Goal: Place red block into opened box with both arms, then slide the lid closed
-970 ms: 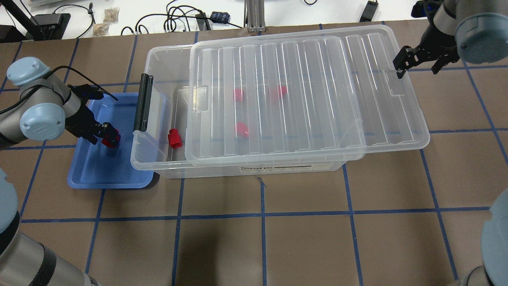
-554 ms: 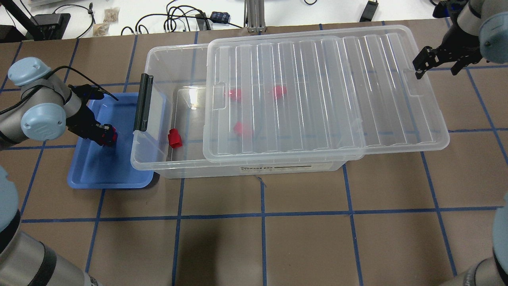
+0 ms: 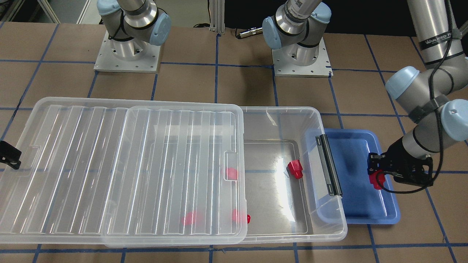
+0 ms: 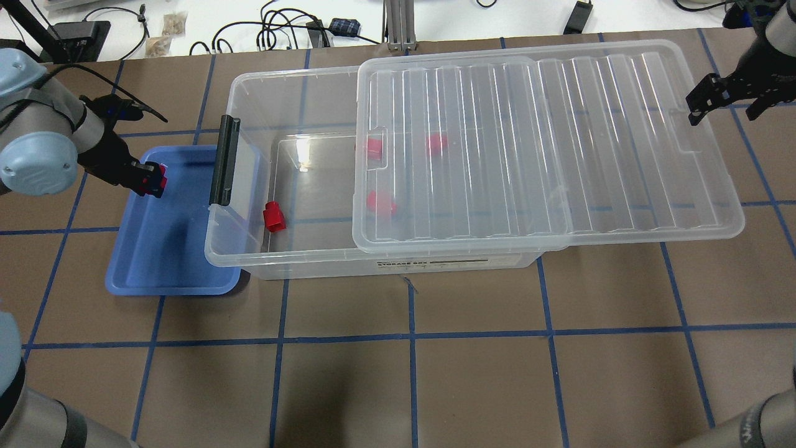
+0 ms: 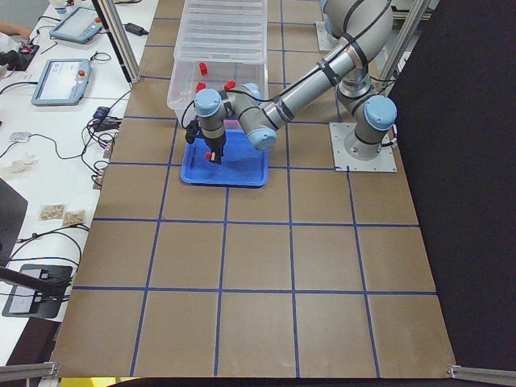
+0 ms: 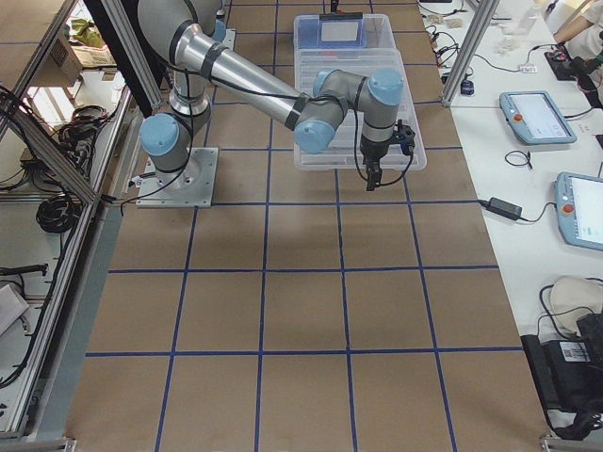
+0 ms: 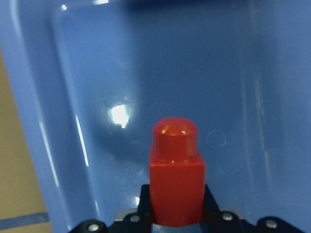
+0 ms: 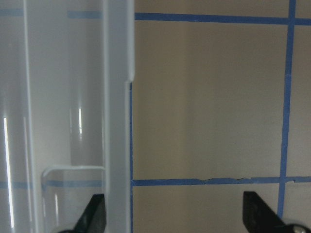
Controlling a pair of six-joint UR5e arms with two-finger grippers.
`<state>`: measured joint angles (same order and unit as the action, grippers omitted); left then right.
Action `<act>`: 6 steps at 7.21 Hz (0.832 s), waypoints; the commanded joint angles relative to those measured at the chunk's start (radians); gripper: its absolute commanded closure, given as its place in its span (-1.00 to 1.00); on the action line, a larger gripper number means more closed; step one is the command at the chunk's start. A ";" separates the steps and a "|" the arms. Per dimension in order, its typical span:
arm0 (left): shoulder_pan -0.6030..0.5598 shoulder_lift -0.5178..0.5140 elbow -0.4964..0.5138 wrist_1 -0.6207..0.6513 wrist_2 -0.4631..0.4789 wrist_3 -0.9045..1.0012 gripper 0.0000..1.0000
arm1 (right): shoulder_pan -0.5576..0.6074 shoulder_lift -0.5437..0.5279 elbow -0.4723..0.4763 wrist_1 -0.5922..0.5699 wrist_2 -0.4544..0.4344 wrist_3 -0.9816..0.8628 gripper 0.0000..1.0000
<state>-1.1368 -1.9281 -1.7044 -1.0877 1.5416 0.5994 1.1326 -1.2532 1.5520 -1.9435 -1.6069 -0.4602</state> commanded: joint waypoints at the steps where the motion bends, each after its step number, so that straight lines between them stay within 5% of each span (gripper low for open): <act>1: -0.011 0.076 0.168 -0.221 0.000 -0.042 1.00 | -0.004 -0.003 0.002 0.000 -0.002 -0.009 -1.00; 3: -0.111 0.118 0.285 -0.357 0.000 -0.170 1.00 | -0.002 -0.006 -0.009 0.002 0.007 -0.006 -1.00; 6: -0.355 0.106 0.289 -0.354 -0.014 -0.489 1.00 | 0.015 -0.070 -0.038 0.024 0.034 0.009 -1.00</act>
<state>-1.3989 -1.8131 -1.4121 -1.4436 1.5321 0.2335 1.1406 -1.2888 1.5321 -1.9361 -1.5810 -0.4550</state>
